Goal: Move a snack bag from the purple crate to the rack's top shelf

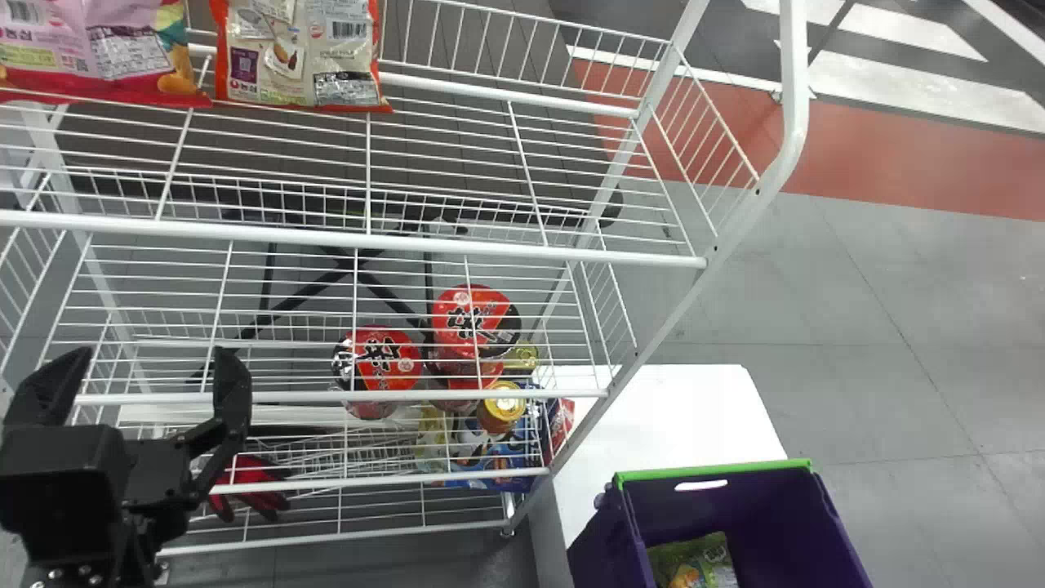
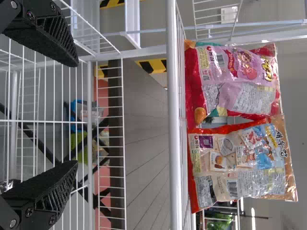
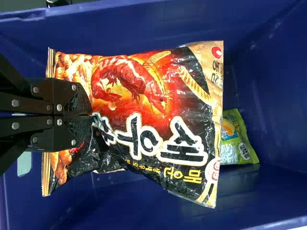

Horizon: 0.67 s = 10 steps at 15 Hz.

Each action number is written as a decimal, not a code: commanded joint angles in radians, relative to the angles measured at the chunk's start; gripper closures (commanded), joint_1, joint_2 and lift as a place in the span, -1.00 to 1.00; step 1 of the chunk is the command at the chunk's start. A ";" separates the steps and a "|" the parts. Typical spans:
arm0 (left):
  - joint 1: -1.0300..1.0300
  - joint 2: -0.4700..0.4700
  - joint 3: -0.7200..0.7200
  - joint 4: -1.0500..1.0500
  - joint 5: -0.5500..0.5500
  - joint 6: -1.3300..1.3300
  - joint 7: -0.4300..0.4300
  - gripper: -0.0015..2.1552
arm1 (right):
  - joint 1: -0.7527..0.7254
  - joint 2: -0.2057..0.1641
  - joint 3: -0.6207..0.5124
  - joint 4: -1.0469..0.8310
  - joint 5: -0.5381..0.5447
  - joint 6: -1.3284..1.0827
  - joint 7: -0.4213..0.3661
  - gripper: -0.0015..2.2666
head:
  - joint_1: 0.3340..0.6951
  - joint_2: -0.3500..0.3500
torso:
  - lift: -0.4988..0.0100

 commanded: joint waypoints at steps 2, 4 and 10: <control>0.000 0.000 0.000 0.001 0.001 -0.002 0.000 -0.92 | 0.000 0.001 -0.001 0.000 0.000 0.000 0.000 0.98 | 1.00 -1.00 | 0.33; 0.000 0.000 0.000 0.001 0.001 0.001 0.000 -0.92 | 0.001 0.001 0.001 0.000 0.000 -0.003 -0.001 0.98 | 1.00 -1.00 | 0.36; 0.000 0.000 0.000 -0.001 0.001 -0.002 0.002 -0.92 | 0.000 0.002 0.002 0.000 0.000 -0.003 -0.005 0.98 | 1.00 -1.00 | 0.45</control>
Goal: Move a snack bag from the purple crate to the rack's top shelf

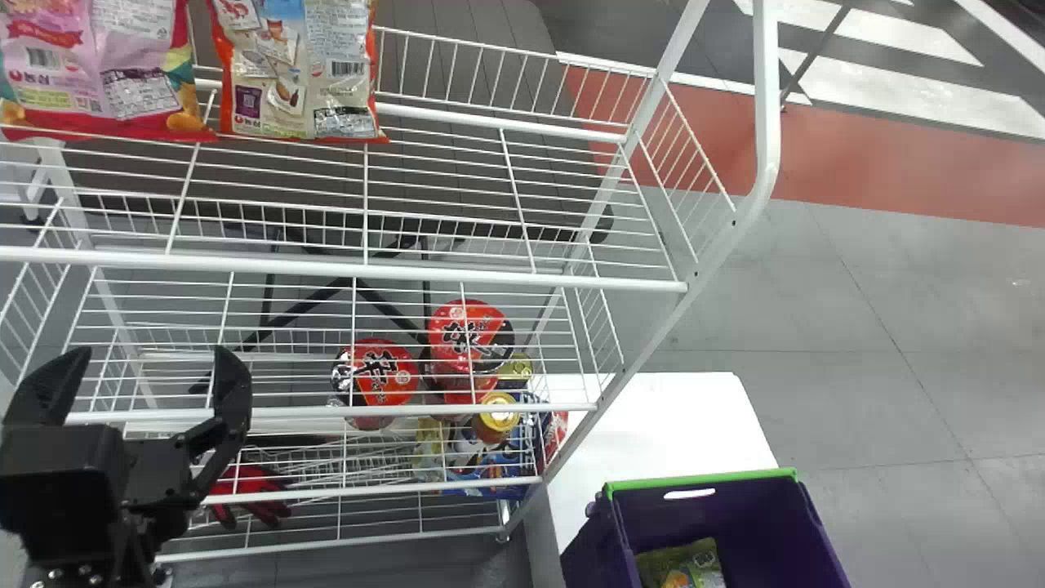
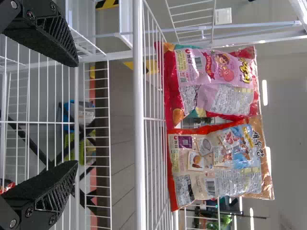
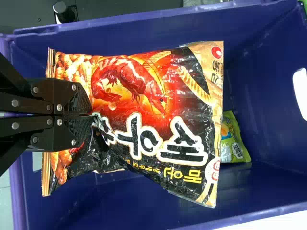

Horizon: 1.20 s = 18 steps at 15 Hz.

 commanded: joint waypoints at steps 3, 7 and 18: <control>0.000 0.000 0.002 -0.001 0.000 0.000 0.002 -0.92 | 0.000 0.000 0.000 0.000 -0.001 0.000 0.000 0.98 | 1.00 -1.00 | 0.50; 0.005 0.000 0.006 -0.010 0.000 0.000 0.002 -0.92 | -0.002 0.000 0.000 0.000 -0.001 -0.003 0.000 0.98 | 1.00 -1.00 | 0.56; 0.015 0.002 0.009 -0.031 0.000 0.003 0.002 -0.92 | -0.002 0.000 -0.008 -0.012 -0.007 0.013 0.011 0.98 | 1.00 -1.00 | 0.74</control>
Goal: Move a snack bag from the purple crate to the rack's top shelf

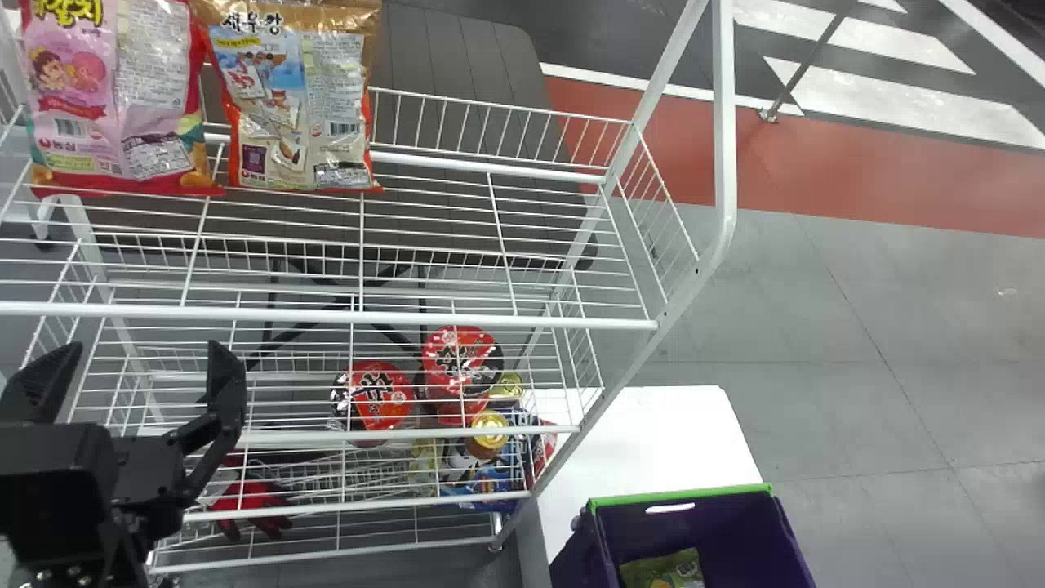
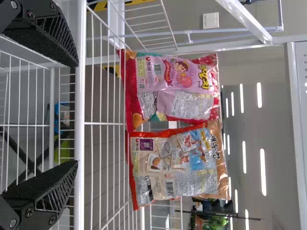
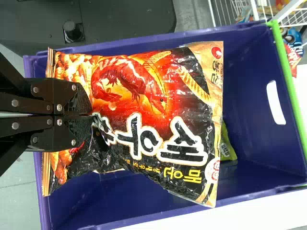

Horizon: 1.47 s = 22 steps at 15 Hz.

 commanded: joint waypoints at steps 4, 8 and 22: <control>0.005 0.003 -0.001 -0.020 -0.002 0.010 -0.001 -0.92 | 0.000 0.000 -0.012 -0.009 -0.002 0.007 0.009 0.98 | 1.00 -1.00 | 0.80; 0.010 0.005 -0.003 -0.024 -0.002 0.013 0.000 -0.92 | 0.000 0.000 -0.016 -0.011 -0.004 0.010 0.014 0.98 | 1.00 -1.00 | 0.86; 0.013 0.005 -0.006 -0.026 -0.003 0.013 -0.001 -0.92 | -0.003 0.002 -0.012 -0.012 -0.014 0.029 0.043 0.98 | 1.00 -1.00 | 0.96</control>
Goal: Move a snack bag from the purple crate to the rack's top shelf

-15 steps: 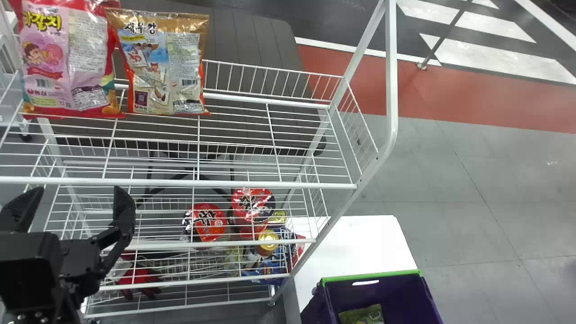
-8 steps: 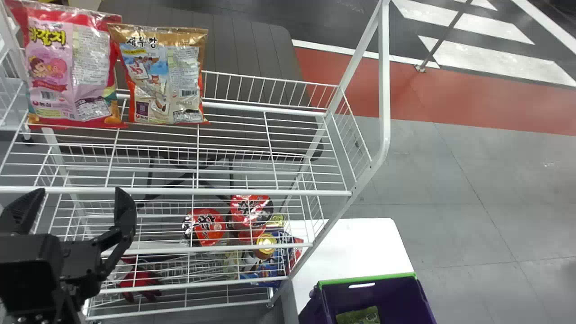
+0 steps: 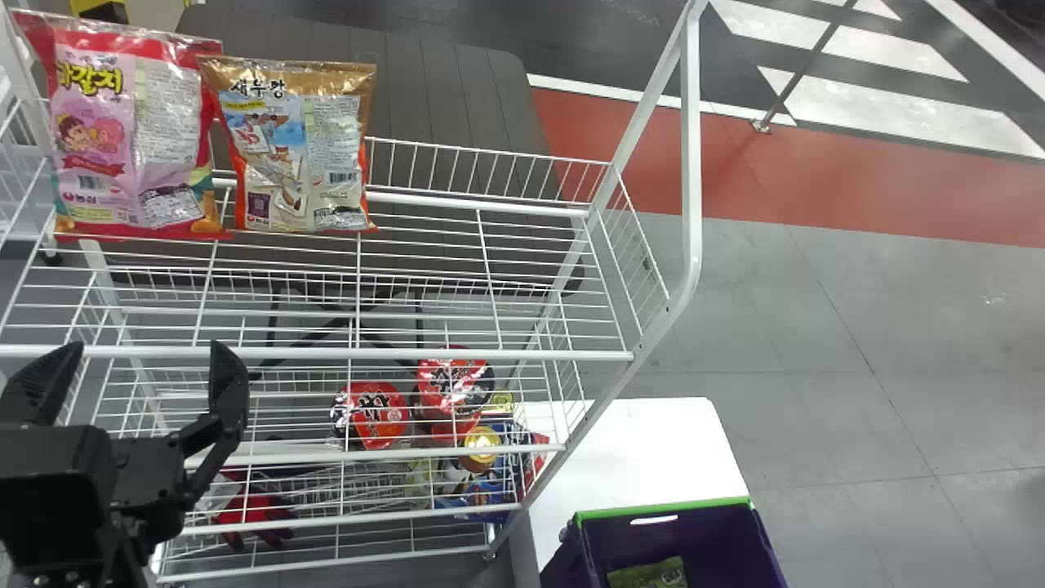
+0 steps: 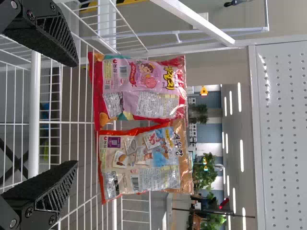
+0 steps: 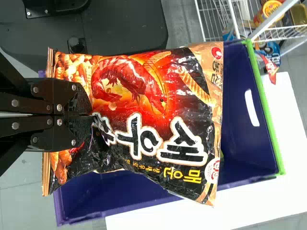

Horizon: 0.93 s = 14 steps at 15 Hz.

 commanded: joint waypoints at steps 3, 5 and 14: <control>0.000 -0.003 0.002 0.014 0.000 0.000 -0.001 -0.92 | -0.010 -0.005 -0.014 -0.004 -0.009 0.023 0.018 0.98 | 1.00 -1.00 | 0.96; -0.002 -0.005 0.002 0.018 0.000 0.000 -0.001 -0.92 | -0.018 -0.003 -0.034 -0.040 -0.015 0.035 0.080 0.98 | 1.00 -1.00 | 0.96; 0.012 -0.002 0.000 0.004 -0.006 -0.006 0.015 -0.92 | -0.085 0.104 -0.103 -0.594 -0.032 0.241 0.183 0.98 | 1.00 -1.00 | 0.96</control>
